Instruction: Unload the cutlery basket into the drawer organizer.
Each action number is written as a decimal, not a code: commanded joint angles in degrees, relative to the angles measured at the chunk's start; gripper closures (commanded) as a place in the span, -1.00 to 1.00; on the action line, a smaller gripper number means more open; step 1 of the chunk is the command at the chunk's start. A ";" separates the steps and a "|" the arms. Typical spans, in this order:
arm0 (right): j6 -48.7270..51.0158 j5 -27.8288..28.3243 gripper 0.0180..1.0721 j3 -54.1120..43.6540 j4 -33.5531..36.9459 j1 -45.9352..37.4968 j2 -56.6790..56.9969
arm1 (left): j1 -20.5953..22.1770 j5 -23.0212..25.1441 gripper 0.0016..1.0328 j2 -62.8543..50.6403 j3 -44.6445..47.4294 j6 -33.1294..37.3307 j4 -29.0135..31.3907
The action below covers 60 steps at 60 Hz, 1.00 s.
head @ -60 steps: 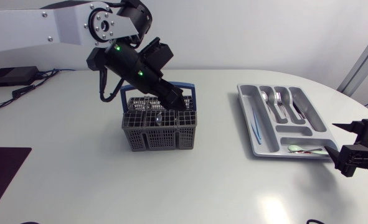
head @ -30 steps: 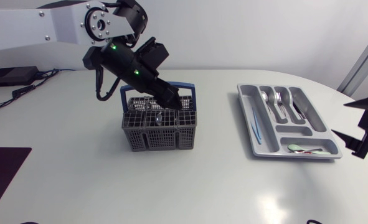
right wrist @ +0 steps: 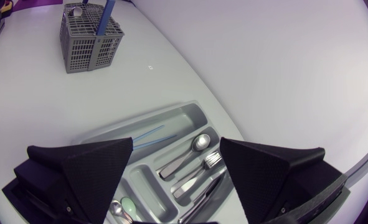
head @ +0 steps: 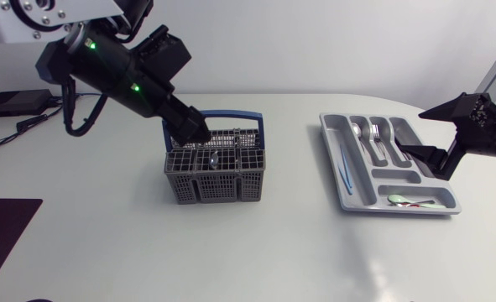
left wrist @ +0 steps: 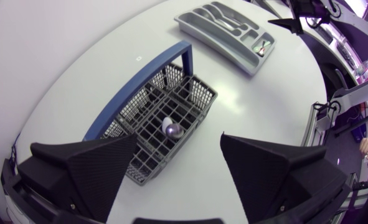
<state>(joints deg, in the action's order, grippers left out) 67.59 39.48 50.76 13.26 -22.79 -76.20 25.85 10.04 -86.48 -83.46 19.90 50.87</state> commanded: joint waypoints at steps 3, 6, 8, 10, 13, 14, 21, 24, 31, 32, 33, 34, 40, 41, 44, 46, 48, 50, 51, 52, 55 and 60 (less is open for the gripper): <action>-5.19 -2.39 -0.91 -4.18 -2.62 3.98 2.90 | 0.70 -2.22 -0.44 0.34 3.92 -2.50 -0.33; -6.33 -3.36 -0.91 -4.97 -3.59 5.38 3.43 | 2.63 -4.51 -0.30 0.08 5.24 -4.78 -1.65; -6.77 -3.80 -0.91 -5.32 -3.68 6.35 3.69 | 4.12 -6.44 -0.22 -0.53 5.77 -6.45 -2.36; -7.39 -4.33 -0.91 -5.85 -3.76 7.23 3.96 | 5.44 -8.20 -0.17 -1.33 6.12 -8.21 -3.06; -8.09 -5.21 -0.91 -6.64 -4.64 8.46 4.57 | 7.29 -10.92 -0.17 -2.73 6.47 -10.41 -3.76; -8.44 -5.56 -0.91 -6.99 -4.99 8.90 4.84 | 7.90 -12.06 -0.17 -3.26 6.56 -11.11 -4.29; -9.67 -6.61 -0.91 -7.96 -5.79 10.48 5.98 | 11.60 -18.31 -0.17 -6.60 6.47 -16.74 -6.58; -10.29 -6.61 -0.91 -8.22 -5.79 10.74 6.33 | 12.74 -21.47 -0.17 -8.18 6.38 -19.11 -7.45; -10.64 -6.70 -0.91 -9.10 -5.87 11.18 7.03 | 13.62 -22.61 -0.17 -11.17 5.41 -22.89 -7.45; -10.64 -6.70 -0.91 -9.19 -5.87 11.18 7.21 | 13.62 -22.61 -0.17 -11.35 5.41 -23.42 -7.81; -10.64 -6.79 -0.91 -9.28 -5.87 11.18 7.30 | 13.62 -22.61 -0.17 -11.52 5.24 -23.77 -7.89; -10.64 -6.79 -0.91 -9.37 -5.87 11.18 7.39 | 13.62 -22.61 -0.17 -11.70 5.15 -23.86 -7.98; -10.73 -6.79 -0.91 -10.07 -6.58 11.18 7.74 | 13.27 -22.61 -0.16 -13.02 3.92 -24.82 -9.48; -10.73 -6.79 -0.91 -10.07 -6.58 11.18 7.74 | 13.35 -22.61 -0.14 -13.28 3.83 -24.91 -9.65; -10.73 -6.79 -0.91 -10.25 -6.58 11.18 7.91 | 13.62 -23.23 -0.07 -14.07 3.92 -25.09 -10.97; -10.82 -6.79 -0.91 -10.51 -6.58 11.18 8.18 | 13.70 -24.63 -0.06 -14.60 4.10 -25.26 -11.67; -10.73 -6.79 -0.91 -10.68 -6.58 11.18 8.44 | 14.23 -25.86 0.00 -14.95 4.10 -25.44 -12.02; -10.64 -6.79 -0.91 -11.21 -6.58 11.18 8.88 | 14.32 -26.22 0.02 -15.12 4.18 -25.53 -12.38; -10.64 -6.79 -0.91 -11.39 -6.66 11.18 9.06 | 14.32 -26.48 0.03 -15.21 4.18 -25.61 -12.46; -10.64 -6.79 -0.91 -11.74 -6.93 11.18 9.32 | 14.32 -26.92 0.07 -15.21 4.27 -25.70 -12.64; -10.64 -6.70 -0.91 -12.00 -7.10 11.10 9.58 | 14.32 -27.62 0.21 -15.21 4.36 -25.88 -12.90; -10.55 -6.61 -0.91 -12.18 -6.93 10.92 9.85 | 14.32 -28.24 0.27 -15.04 4.71 -25.88 -12.99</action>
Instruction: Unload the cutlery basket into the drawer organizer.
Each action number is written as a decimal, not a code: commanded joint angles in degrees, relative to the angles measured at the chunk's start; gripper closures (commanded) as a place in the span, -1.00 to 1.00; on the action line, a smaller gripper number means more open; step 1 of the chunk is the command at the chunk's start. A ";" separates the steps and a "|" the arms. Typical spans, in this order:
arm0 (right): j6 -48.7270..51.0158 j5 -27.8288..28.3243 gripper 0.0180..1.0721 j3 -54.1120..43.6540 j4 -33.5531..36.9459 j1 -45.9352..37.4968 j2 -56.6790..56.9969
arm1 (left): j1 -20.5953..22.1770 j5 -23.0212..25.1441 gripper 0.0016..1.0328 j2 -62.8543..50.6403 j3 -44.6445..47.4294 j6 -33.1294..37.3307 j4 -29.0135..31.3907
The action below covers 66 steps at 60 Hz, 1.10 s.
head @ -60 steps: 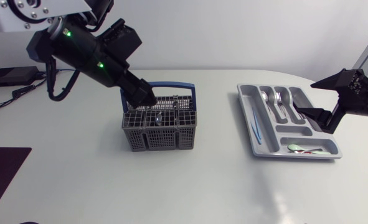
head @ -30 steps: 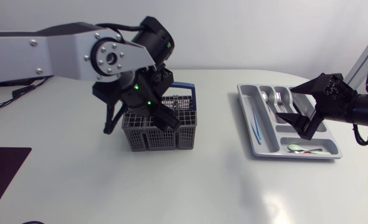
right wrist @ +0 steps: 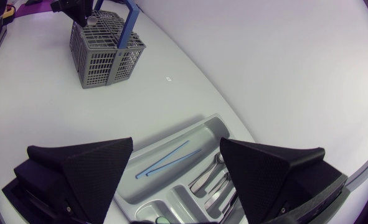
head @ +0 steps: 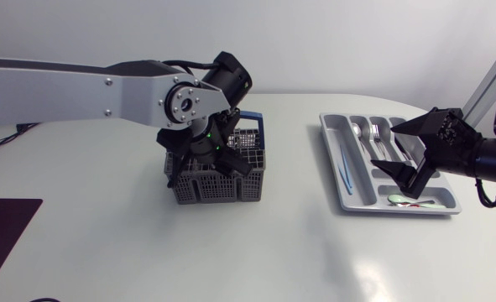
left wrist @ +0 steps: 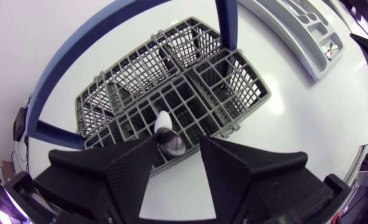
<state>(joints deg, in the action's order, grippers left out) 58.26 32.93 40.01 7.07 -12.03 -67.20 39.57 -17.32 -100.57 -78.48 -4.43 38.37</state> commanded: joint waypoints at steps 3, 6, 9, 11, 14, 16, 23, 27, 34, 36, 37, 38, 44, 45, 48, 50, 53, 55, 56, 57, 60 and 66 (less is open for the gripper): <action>-0.95 0.03 -0.91 -1.60 -0.74 -0.01 1.02 | 0.68 -1.40 0.29 -0.76 -0.01 -1.64 -0.58; -0.69 0.03 -0.91 -1.95 -0.74 -0.01 1.19 | 0.77 -1.75 0.38 -0.32 0.52 -1.73 -1.10; -0.60 0.03 -0.91 -2.30 -0.83 -0.01 1.46 | 0.77 -2.37 0.51 0.38 1.13 -1.73 -1.63; -0.52 0.03 -0.91 -2.48 -0.83 -0.01 1.46 | 0.77 -2.54 0.59 0.91 1.40 -1.73 -1.90; -0.52 0.03 -0.91 -2.57 -0.83 -0.01 1.63 | 0.77 -2.81 0.72 1.17 1.57 -1.81 -1.90; -0.52 0.03 -0.91 -2.66 -0.74 -0.01 1.81 | 0.68 -2.89 0.81 1.26 1.75 -1.81 -1.90; -0.60 0.03 -0.91 -3.01 -0.65 0.08 2.51 | 0.86 -3.51 0.92 1.70 2.28 -1.81 -1.81; -0.52 0.03 -0.91 -3.27 -0.65 0.08 2.86 | 1.39 -4.56 0.94 2.40 2.63 -1.81 -1.72; -0.34 0.03 -0.91 -3.45 -0.65 0.08 2.95 | 1.74 -5.09 0.94 3.72 2.80 -1.55 -1.63; -0.25 0.03 -0.91 -3.53 -0.74 0.08 2.95 | 1.82 -5.09 0.94 4.07 2.89 -1.46 -1.54; -0.25 0.03 -0.91 -3.62 -0.74 0.08 2.95 | 2.00 -5.09 0.94 4.25 3.07 -1.46 -1.63; -0.25 0.03 -0.91 -3.71 -0.74 0.08 2.95 | 2.00 -5.09 0.94 4.33 3.07 -1.37 -1.54; -0.08 -0.06 -0.91 -3.97 -0.83 0.08 2.86 | 2.26 -5.35 0.94 5.83 3.59 -0.50 -1.54; -0.08 0.03 -0.91 -3.97 -0.83 0.08 2.86 | 2.26 -5.53 0.94 6.09 3.59 -0.41 -1.63; -0.08 0.03 -0.91 -3.97 -0.83 0.17 2.95 | 2.44 -5.88 0.94 7.23 3.68 0.30 -1.72; -0.08 -0.06 -0.91 -3.97 -0.83 0.17 3.13 | 2.44 -6.23 0.94 7.67 3.51 0.91 -1.72; -0.16 -0.06 -0.91 -3.80 -0.65 0.34 3.13 | 2.79 -6.67 0.94 8.64 3.33 1.79 -1.81; -0.16 -0.06 -0.91 -3.80 -0.65 0.34 3.21 | 3.05 -7.73 0.94 9.08 3.33 2.14 -1.90; -0.16 -0.06 -0.91 -3.80 -0.65 0.43 3.30 | 3.32 -7.99 0.94 9.34 3.33 2.40 -1.90; -0.25 -0.06 -0.91 -3.89 -0.65 0.52 3.39 | 3.49 -8.25 0.94 9.52 3.33 2.76 -1.98; -0.43 -0.06 -0.91 -3.97 -0.65 0.87 3.57 | 4.20 -8.87 0.94 10.22 3.24 3.46 -1.98; -0.52 -0.06 -0.91 -4.41 -0.57 1.31 3.92 | 5.60 -11.07 0.94 11.28 2.98 4.95 -2.07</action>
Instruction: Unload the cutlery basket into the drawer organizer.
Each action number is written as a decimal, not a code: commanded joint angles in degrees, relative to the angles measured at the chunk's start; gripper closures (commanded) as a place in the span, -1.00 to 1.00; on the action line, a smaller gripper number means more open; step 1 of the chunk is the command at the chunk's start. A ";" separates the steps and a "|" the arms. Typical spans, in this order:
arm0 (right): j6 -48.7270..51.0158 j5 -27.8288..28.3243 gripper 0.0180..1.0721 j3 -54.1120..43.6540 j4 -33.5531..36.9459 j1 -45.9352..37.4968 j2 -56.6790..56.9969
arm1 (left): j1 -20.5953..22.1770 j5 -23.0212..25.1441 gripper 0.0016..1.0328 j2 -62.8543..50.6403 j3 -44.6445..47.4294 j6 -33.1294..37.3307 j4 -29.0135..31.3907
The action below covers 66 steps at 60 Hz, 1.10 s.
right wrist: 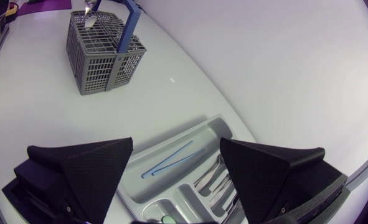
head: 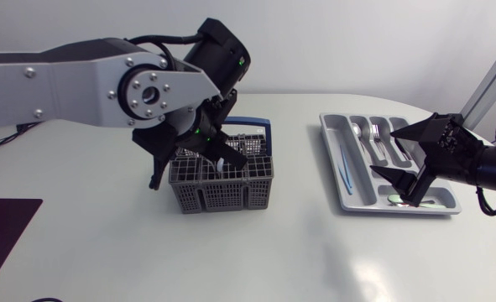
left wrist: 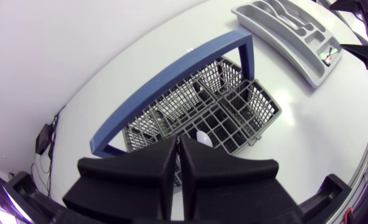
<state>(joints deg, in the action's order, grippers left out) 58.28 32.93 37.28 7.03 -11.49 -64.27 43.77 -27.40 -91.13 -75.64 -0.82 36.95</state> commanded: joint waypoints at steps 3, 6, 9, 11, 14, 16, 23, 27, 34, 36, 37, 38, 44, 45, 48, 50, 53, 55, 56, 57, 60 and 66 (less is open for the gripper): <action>-0.63 -0.06 -0.91 -1.77 -0.52 0.94 1.25 | 2.11 -1.96 0.94 2.01 -0.04 2.40 -0.65; -0.89 -0.06 -0.91 -1.77 -0.52 1.03 1.52 | 2.55 -2.57 0.94 2.28 -0.21 3.19 -0.65; -0.98 0.03 -0.91 -1.86 -0.52 1.29 1.78 | 2.99 -3.54 0.94 2.63 -0.39 4.07 -0.65; -1.06 0.03 -0.91 -2.03 -0.44 1.47 2.04 | 3.17 -3.63 0.94 2.80 -0.39 4.69 -0.65; -1.33 0.12 -0.91 -2.30 -0.35 1.99 2.66 | 3.60 -3.80 0.94 3.33 -0.39 5.48 -0.65; -1.33 0.12 -0.91 -2.47 -0.17 2.26 3.19 | 3.96 -4.24 0.94 4.03 -0.30 5.92 -0.65; -2.38 0.30 -0.91 -2.56 0.09 3.14 4.15 | 5.10 -6.35 0.94 5.79 -0.13 7.50 -0.65; -2.47 0.30 -0.91 -2.74 0.18 3.49 4.50 | 5.36 -7.06 0.94 6.41 -0.30 8.29 -0.65; -3.00 0.38 -0.91 -2.74 0.18 3.84 5.38 | 6.68 -8.99 0.94 8.34 0.23 9.96 -1.00; -3.26 0.47 -0.91 -2.82 0.18 3.93 5.74 | 7.56 -9.87 0.94 9.13 0.49 10.58 -1.44; -3.35 0.47 -0.91 -2.82 0.18 4.02 5.91 | 7.91 -10.22 0.94 9.48 0.58 10.93 -1.71; -3.61 0.47 -0.91 -2.91 0.18 4.10 6.17 | 8.09 -10.83 0.94 9.92 0.84 11.63 -2.14; -4.58 0.47 -0.91 -3.26 0.18 4.98 7.76 | 9.23 -12.50 0.94 11.33 1.19 13.48 -3.55; -4.76 0.47 -0.91 -3.35 0.18 5.07 8.11 | 9.32 -12.50 0.94 11.42 1.19 13.65 -3.64; -5.64 0.47 -0.91 -3.26 0.71 5.69 9.25 | 9.58 -12.50 0.94 11.94 1.19 14.09 -3.99; -5.72 0.47 -0.90 -2.91 2.64 6.39 10.39 | 9.58 -12.50 0.94 12.29 1.10 14.09 -4.87; -6.60 0.47 -0.90 -1.68 6.51 7.97 11.98 | 9.32 -11.98 0.94 12.91 1.19 14.62 -6.63; -7.13 0.65 -0.90 -0.80 8.79 8.76 12.94 | 8.79 -9.60 0.94 13.26 1.10 14.62 -8.03; -7.30 0.73 -0.90 -0.45 9.76 9.29 13.38 | 8.35 -7.67 0.94 13.26 1.10 14.53 -8.65; -7.48 0.82 -0.90 -0.10 10.90 9.90 13.82 | 7.82 -5.47 0.94 13.35 1.02 14.35 -9.00; -8.45 0.91 -0.90 1.13 13.98 11.75 14.79 | 4.40 3.49 0.94 13.00 0.40 12.68 -9.53; -10.21 1.00 -0.82 2.54 16.97 14.47 15.67 | 0.53 14.21 0.94 11.50 0.05 10.31 -11.99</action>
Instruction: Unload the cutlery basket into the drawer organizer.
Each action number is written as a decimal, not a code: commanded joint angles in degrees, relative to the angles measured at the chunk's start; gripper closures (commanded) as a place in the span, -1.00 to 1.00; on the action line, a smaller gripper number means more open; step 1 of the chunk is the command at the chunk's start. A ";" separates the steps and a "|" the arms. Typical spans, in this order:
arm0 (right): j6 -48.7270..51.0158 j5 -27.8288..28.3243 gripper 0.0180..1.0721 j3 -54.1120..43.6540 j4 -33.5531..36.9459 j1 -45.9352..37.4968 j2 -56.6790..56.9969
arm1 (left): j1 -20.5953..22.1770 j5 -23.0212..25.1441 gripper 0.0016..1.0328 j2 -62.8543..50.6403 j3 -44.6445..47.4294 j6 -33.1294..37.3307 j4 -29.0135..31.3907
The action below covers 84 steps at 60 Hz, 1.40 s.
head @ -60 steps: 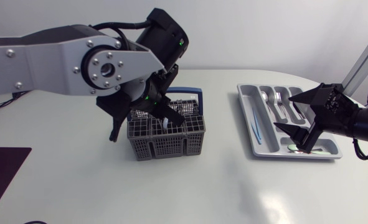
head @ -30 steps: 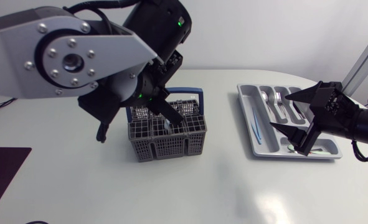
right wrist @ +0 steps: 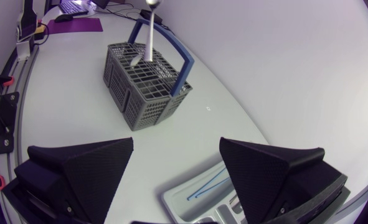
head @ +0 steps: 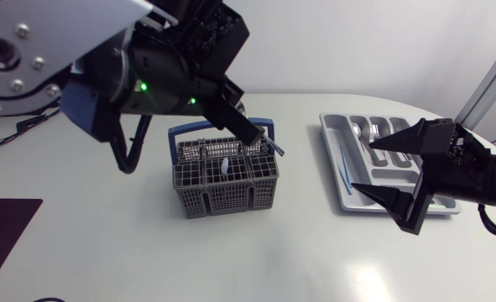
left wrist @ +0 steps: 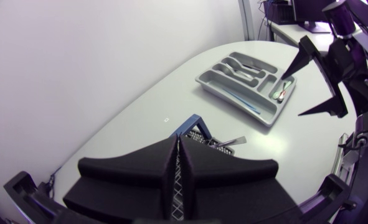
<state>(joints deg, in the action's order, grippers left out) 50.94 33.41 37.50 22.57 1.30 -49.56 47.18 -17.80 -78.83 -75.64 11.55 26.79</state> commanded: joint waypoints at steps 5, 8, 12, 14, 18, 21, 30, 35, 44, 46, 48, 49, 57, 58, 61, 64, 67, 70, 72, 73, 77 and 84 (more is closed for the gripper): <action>-5.06 0.52 -0.74 2.93 1.60 2.74 1.57 | -4.46 9.98 0.94 -2.03 0.49 -3.38 -4.20; -6.29 -0.01 -0.67 3.29 1.60 4.24 1.66 | -4.64 10.86 0.94 -2.74 0.58 -4.08 -4.90; -7.52 -0.45 -0.61 3.37 1.60 6.26 1.92 | -4.38 13.50 0.94 -4.58 0.75 -4.87 -6.31; -7.96 -1.06 -0.60 3.46 1.60 7.22 1.92 | -4.20 13.76 0.94 -5.46 0.84 -5.05 -6.83; -9.01 -3.79 -0.42 3.55 0.46 10.39 1.66 | -3.15 14.02 0.94 -7.31 0.67 -5.22 -7.63; -9.45 -6.51 -0.29 3.11 -1.39 12.67 1.31 | -2.79 15.43 0.94 -8.36 0.40 -5.66 -7.71; -10.77 -12.84 -0.01 2.85 -5.78 17.42 -2.12 | -1.30 15.69 0.94 -10.82 -1.18 -6.10 -7.71; -11.39 -15.13 -0.01 3.11 -6.66 19.71 -3.70 | -0.51 15.69 0.94 -11.61 -2.06 -6.37 -7.71; -12.88 -17.68 -0.01 3.90 -7.54 22.52 -6.25 | 0.46 15.69 0.94 -12.23 -3.11 -6.37 -7.71; -13.32 -17.68 -0.01 4.25 -7.54 22.87 -6.69 | 0.81 15.69 0.94 -12.23 -3.20 -6.37 -7.71; -13.76 -17.68 0.00 4.52 -7.63 22.96 -7.13 | 1.25 15.69 0.94 -12.23 -3.20 -6.28 -7.71; -14.02 -17.68 0.02 4.69 -7.63 22.96 -7.30 | 1.34 15.69 0.94 -12.14 -3.20 -6.28 -7.71; -15.17 -18.99 0.14 5.31 -8.24 23.92 -8.71 | 2.57 15.52 0.94 -11.52 -2.94 -6.28 -7.71; -15.25 -19.43 0.17 5.40 -8.33 24.19 -8.89 | 2.66 15.43 0.94 -11.52 -2.94 -6.28 -7.71; -15.43 -19.96 0.23 5.66 -8.33 24.54 -9.33 | 2.83 15.43 0.94 -11.26 -2.76 -6.28 -7.71; -15.69 -19.96 0.32 5.92 -8.07 24.72 -9.68 | 3.10 15.43 0.94 -10.82 -2.50 -6.19 -7.71; -15.96 -19.96 0.38 6.27 -7.54 24.89 -10.12 | 3.53 14.90 0.94 -10.38 -2.15 -6.19 -7.71; -16.31 -19.96 0.42 6.63 -6.83 24.89 -10.56 | 4.15 14.55 0.94 -9.85 -1.62 -6.01 -8.24; -16.40 -19.87 0.42 6.89 -6.40 24.89 -10.91 | 4.68 13.85 0.94 -9.59 -1.18 -5.75 -8.77; -16.40 -19.87 0.42 6.89 -6.22 24.89 -10.91 | 4.85 13.67 0.94 -9.50 -1.00 -5.49 -8.94; -16.40 -19.96 0.43 6.98 -5.08 24.80 -11.00 | 6.00 11.91 0.94 -8.89 0.14 -4.61 -10.00; -16.40 -19.87 0.47 6.54 -4.46 24.72 -11.08 | 6.87 10.51 0.94 -7.83 1.54 -3.64 -12.11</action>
<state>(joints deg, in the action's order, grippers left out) 35.97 13.65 43.18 16.91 25.78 -59.72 53.23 -6.44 -88.79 -75.85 6.70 15.97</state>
